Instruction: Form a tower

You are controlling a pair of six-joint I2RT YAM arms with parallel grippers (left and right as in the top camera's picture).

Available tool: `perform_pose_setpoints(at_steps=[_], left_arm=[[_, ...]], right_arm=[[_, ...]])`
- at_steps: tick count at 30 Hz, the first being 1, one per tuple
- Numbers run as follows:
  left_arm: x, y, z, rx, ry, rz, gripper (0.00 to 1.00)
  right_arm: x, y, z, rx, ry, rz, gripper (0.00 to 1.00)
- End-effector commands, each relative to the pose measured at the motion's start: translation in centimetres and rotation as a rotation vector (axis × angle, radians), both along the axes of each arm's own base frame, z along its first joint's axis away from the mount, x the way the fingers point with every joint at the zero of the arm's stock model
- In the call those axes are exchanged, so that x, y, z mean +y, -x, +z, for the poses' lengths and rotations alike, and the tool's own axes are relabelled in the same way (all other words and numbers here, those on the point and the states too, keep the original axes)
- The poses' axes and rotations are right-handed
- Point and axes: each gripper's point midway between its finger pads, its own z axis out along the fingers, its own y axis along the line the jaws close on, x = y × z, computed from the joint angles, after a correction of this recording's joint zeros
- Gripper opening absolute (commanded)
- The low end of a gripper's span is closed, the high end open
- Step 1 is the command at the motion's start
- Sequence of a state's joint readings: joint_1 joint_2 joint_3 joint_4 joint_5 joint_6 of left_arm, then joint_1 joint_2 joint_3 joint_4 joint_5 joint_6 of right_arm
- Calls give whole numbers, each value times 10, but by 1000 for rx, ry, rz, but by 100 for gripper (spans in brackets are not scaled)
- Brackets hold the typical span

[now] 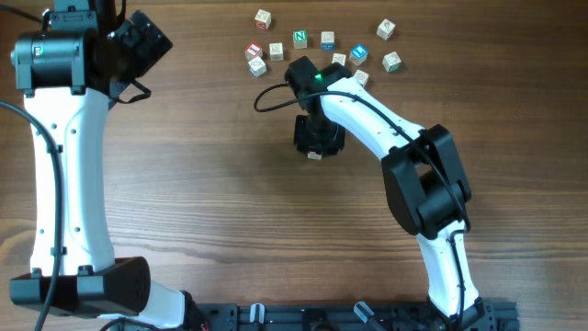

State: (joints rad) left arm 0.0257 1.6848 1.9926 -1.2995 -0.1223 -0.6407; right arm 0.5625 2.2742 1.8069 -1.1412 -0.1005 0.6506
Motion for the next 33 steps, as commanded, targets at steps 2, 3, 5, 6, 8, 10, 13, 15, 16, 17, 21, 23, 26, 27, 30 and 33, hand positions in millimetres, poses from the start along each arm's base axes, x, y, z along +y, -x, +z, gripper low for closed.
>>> perform_pose_setpoints(at_steps=[2,3,5,6,8,10,13,15,16,17,21,23,26,27,30,33], left_arm=[[4,0,1,-1,-12,3,100],[4,1,1,0,-12,3,100],[4,1,1,0,-12,3,100],[4,0,1,-1,-13,4,100],[4,1,1,-1,-12,3,100],[4,0,1,-1,-12,3,100],[4,1,1,0,-12,3,100],[4,1,1,-1,-12,3,100],[4,1,1,0,-12,3,100],[4,1,1,-1,-12,3,100],[4,1,1,-1,-12,3,100],[4,1,1,0,-12,3,100],[4,0,1,-1,-12,3,100],[4,1,1,-1,-12,3,100],[4,1,1,-1,-12,3,100],[4,1,1,-1,-12,3,100]], right_arm=[[0,4,-9,23,10,-3,34],[0,4,-9,24,10,-3,33],[0,4,-9,24,10,-1,32],[0,4,-9,24,10,4,31],[0,4,-9,22,8,18,31],[0,3,-8,20,6,38,31],[0,3,-7,19,4,60,31],[0,4,-7,19,4,78,31],[0,4,-7,20,4,77,31],[0,4,-7,20,3,77,32],[1,2,-7,14,0,75,38],[1,2,-7,14,0,74,39],[1,2,-7,14,0,74,41],[1,2,-7,14,-1,74,43],[1,2,-7,13,-1,74,48],[1,2,-6,13,-1,73,51]])
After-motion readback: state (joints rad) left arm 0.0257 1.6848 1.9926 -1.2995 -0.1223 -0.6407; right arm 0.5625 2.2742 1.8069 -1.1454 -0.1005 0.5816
